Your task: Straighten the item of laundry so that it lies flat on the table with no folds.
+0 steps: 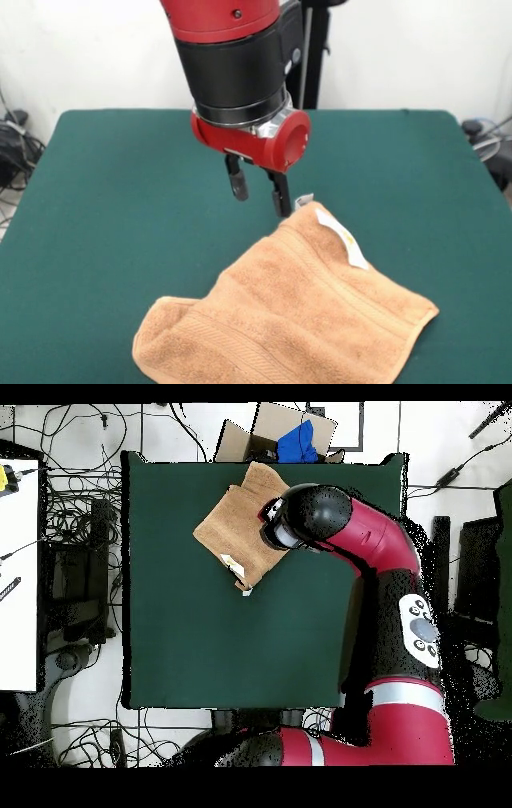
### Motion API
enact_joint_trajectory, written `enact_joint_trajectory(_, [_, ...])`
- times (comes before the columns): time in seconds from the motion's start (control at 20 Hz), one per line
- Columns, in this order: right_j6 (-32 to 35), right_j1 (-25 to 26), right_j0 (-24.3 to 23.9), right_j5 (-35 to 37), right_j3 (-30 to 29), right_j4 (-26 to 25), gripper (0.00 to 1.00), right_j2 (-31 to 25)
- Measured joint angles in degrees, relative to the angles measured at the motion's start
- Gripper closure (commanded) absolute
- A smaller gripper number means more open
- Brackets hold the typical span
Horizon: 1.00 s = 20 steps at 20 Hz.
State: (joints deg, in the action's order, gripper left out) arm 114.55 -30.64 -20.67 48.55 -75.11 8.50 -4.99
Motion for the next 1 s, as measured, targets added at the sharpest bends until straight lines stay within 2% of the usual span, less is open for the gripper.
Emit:
enact_joint_trajectory(0.4, [0.00, 0.50, 0.19, -0.77, 0.00, 0.00, 0.00, -0.01])
enact_joint_trajectory(1.0, [0.00, 4.10, 0.29, -6.75, 0.00, 0.01, 0.00, -1.17])
